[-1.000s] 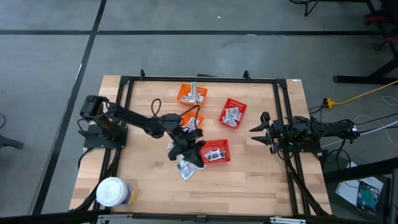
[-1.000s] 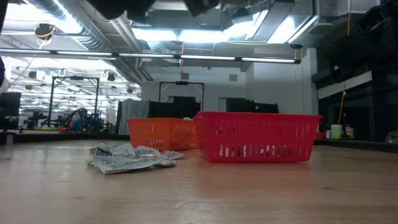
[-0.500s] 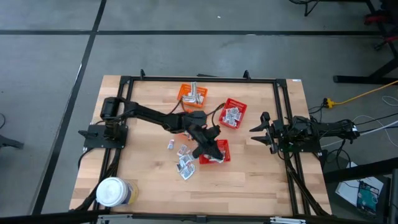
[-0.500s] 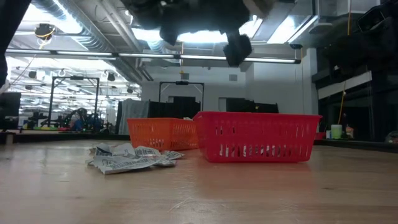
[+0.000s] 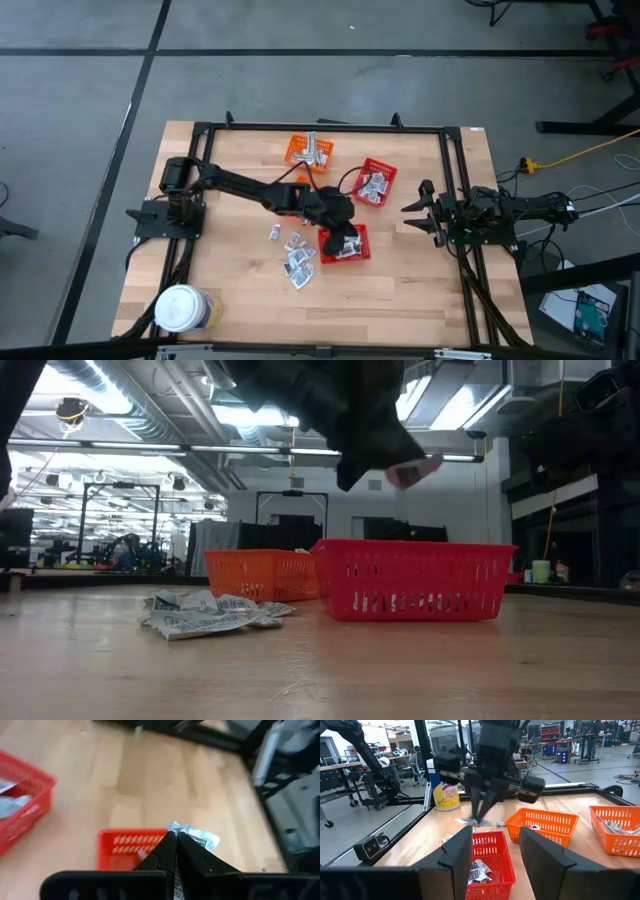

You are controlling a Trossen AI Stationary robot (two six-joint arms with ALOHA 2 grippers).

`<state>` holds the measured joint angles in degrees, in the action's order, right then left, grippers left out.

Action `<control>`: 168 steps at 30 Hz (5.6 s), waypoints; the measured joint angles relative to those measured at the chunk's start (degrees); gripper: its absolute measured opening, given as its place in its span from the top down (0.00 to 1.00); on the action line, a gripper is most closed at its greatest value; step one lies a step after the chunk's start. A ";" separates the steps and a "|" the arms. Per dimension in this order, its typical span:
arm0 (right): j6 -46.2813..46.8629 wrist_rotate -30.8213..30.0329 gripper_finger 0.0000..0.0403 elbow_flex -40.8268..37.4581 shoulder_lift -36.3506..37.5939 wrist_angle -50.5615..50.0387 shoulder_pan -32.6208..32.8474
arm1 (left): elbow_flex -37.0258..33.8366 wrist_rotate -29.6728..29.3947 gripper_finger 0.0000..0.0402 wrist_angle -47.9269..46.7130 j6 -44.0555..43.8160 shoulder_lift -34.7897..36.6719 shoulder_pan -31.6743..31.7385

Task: Pick & Place First Aid Supplies
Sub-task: Put the gray towelette pack into the bottom red bin, then put the orange ointment pack into the top red bin

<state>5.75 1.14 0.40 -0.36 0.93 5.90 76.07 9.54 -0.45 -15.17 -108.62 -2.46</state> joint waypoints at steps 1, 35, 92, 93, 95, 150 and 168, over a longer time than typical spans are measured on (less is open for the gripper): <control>-0.02 -0.02 0.60 0.00 0.00 0.00 0.00 | 0.00 -1.52 0.99 -0.95 0.41 0.00 -0.17; 0.01 -0.02 0.60 0.00 0.00 0.00 0.00 | -0.02 -14.86 0.78 -16.59 2.44 5.05 -5.14; 0.00 -0.02 0.60 0.00 0.00 0.00 0.00 | -27.35 -29.02 0.78 -34.51 -1.49 20.10 -17.00; 0.01 0.01 0.60 0.00 0.00 0.00 -0.01 | -27.70 -27.88 0.78 -33.52 -1.02 20.09 -16.67; 0.01 -0.02 0.60 0.00 0.00 0.00 0.02 | -28.25 -25.54 0.78 -31.95 0.18 20.09 -16.16; 0.01 -0.02 0.60 0.01 0.01 0.00 0.02 | -27.53 -7.42 1.00 -18.53 -4.18 21.95 -12.76; 0.00 0.00 0.60 0.01 0.01 0.00 0.00 | -20.94 -0.88 0.99 -5.07 -5.68 22.62 -6.17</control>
<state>5.75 1.14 0.42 -0.35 0.93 5.90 55.13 8.67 -5.52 -20.86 -86.00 -8.64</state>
